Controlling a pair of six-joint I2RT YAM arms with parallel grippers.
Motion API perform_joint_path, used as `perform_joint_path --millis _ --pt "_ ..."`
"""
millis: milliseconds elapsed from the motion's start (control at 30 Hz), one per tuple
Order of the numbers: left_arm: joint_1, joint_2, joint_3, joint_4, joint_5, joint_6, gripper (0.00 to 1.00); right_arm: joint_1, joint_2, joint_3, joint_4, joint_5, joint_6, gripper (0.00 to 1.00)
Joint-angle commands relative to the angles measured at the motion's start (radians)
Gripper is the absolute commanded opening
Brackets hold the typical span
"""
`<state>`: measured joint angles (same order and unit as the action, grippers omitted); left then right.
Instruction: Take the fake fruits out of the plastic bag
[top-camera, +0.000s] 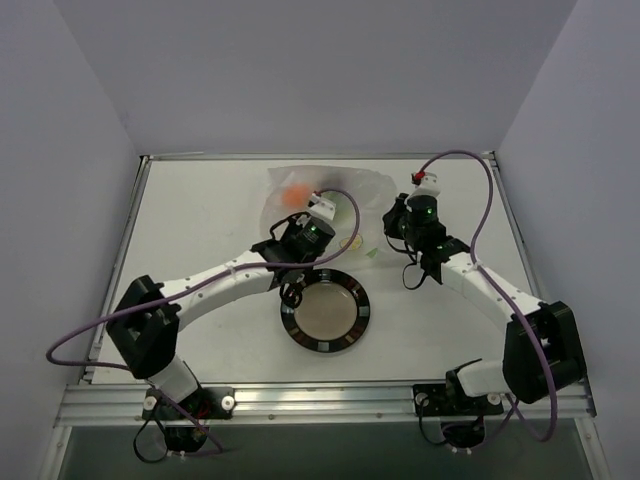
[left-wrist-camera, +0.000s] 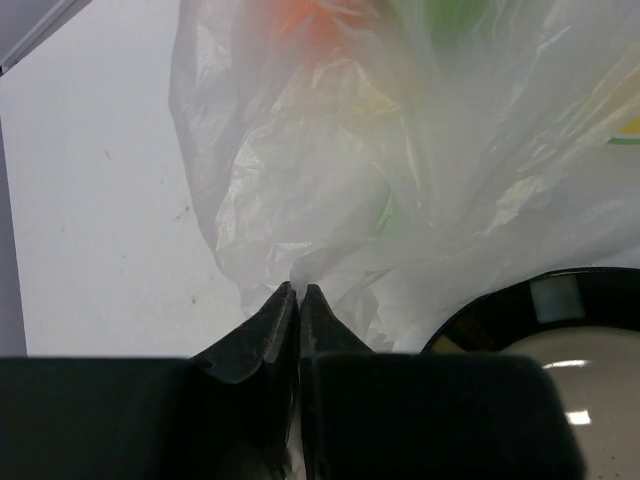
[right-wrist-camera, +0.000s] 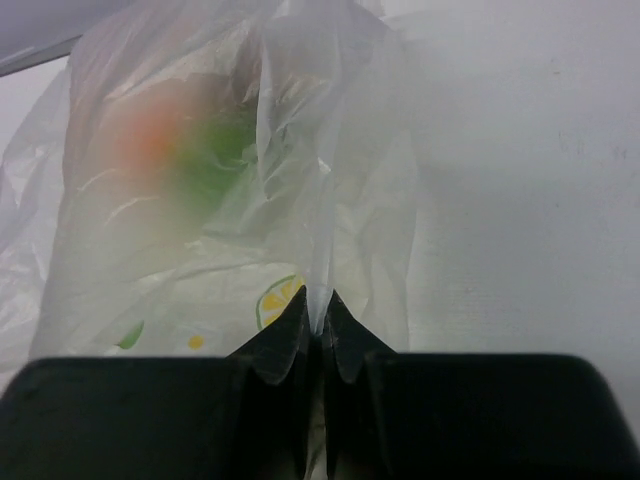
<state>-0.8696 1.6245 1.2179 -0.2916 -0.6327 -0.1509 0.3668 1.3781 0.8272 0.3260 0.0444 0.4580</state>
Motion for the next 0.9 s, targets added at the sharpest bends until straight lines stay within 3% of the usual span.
perform_joint_path --millis 0,167,267,400,600,867 --pt "0.003 -0.155 0.023 0.003 -0.010 -0.050 0.02 -0.005 -0.102 0.019 -0.022 -0.015 -0.021 0.00" --pt "0.010 -0.314 0.046 -0.017 0.070 -0.076 0.02 0.003 -0.180 0.067 -0.077 -0.069 -0.044 0.00" --pt "0.040 -0.316 0.095 -0.044 0.094 -0.072 0.02 0.000 -0.195 0.114 -0.102 -0.074 -0.048 0.00" --pt "0.154 -0.288 0.127 -0.037 0.255 -0.127 0.02 -0.003 -0.174 0.187 -0.139 -0.071 -0.059 0.00" --pt "0.234 -0.195 0.172 -0.012 0.289 -0.116 0.02 -0.057 -0.002 0.240 -0.134 -0.048 -0.085 0.00" --pt "0.302 -0.071 0.049 0.129 0.329 -0.161 0.02 -0.081 0.175 0.101 0.033 0.009 -0.033 0.00"
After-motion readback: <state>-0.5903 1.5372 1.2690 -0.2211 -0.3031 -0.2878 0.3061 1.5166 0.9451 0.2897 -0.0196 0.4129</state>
